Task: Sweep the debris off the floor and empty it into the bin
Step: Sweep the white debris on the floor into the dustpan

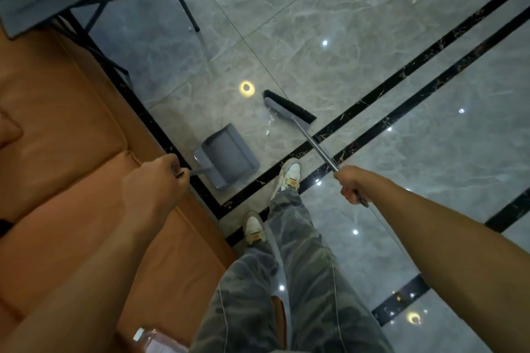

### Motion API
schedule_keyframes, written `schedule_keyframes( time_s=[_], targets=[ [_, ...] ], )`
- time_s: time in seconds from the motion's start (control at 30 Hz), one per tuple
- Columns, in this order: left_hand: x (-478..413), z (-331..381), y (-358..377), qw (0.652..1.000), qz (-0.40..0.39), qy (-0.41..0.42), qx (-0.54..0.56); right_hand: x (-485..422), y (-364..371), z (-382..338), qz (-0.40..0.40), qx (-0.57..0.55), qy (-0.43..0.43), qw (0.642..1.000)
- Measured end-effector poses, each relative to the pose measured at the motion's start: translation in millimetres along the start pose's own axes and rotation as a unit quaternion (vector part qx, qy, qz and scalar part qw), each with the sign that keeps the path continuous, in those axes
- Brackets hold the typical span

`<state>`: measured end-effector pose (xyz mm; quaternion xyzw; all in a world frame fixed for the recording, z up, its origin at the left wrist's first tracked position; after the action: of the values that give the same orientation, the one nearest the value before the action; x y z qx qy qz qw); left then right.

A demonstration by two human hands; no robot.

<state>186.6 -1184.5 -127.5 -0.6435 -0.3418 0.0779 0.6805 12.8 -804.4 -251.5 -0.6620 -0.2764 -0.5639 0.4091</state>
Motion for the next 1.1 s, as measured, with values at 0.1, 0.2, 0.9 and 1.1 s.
schedule_keyframes(
  time_s=[0.1, 0.2, 0.9, 1.1],
  targets=[
    [21, -16, 18, 1.0, -0.013, -0.009, 0.018, 18, 8, 26, 0.054, -0.028, -0.005, 0.998],
    [36, -30, 33, 1.0, -0.005, -0.013, 0.025, 28, 9, 26, 0.128, -0.046, -0.054, 0.989],
    [73, -66, 61, 0.999, -0.006, 0.031, 0.015, 35, 8, 23, 0.257, 0.366, -0.152, 0.882],
    [54, -36, 63, 0.998, -0.008, 0.066, 0.005, 35, -25, 67, 0.261, 0.255, -0.122, 0.923]
  ],
)
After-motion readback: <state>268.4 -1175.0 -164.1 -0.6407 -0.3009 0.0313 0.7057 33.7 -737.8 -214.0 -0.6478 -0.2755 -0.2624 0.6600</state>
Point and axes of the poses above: each hand's wrist, its own x-axis away from the middle knuckle, its own y-axis out of the palm, z = x × y, the point moved 5 cm from there along -x, towards the middle knuckle, and after that the axes turned 6 degrees about -x, right-handed, at the moved point
